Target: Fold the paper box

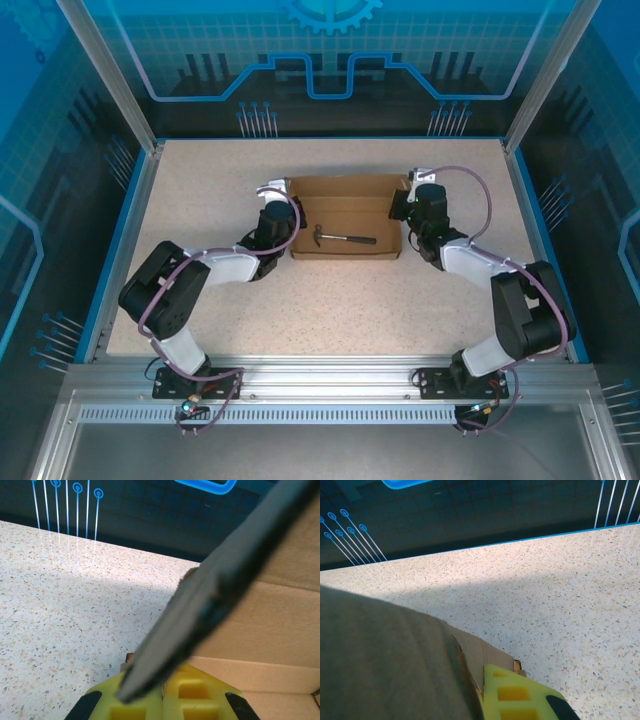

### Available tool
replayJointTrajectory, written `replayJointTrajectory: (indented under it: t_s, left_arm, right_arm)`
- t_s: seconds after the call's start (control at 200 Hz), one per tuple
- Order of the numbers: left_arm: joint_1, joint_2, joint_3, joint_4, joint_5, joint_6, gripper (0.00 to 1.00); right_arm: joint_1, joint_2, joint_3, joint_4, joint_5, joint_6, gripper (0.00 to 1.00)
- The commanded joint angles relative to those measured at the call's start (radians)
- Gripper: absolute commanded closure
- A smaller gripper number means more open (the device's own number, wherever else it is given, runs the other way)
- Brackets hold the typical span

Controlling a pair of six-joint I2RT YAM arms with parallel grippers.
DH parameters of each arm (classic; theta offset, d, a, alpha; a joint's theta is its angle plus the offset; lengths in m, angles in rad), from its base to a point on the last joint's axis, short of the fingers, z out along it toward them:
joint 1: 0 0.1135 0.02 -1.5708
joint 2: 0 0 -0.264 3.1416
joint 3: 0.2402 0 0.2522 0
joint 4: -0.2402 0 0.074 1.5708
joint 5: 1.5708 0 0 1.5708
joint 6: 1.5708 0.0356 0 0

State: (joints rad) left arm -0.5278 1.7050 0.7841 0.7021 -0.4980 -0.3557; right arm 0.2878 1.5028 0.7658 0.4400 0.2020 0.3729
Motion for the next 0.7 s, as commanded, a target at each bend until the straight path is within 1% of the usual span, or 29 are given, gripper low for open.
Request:
replayJointTrajectory:
  t_s: [0.0,0.3,0.695]
  left_arm:
    - [-0.017,-0.004,-0.059,-0.064,-0.019,0.023,1.0]
    - [-0.042,-0.007,-0.145,0.017,-0.067,0.043,1.0]
    - [-0.053,-0.01,-0.202,0.098,-0.087,0.066,1.0]
  right_arm:
    - [-0.001,-0.042,-0.043,0.029,0.006,0.005,1.0]
    - [0.001,-0.104,-0.159,0.061,0.018,0.068,0.99]
    - [0.009,-0.172,-0.279,0.103,0.049,0.079,0.95]
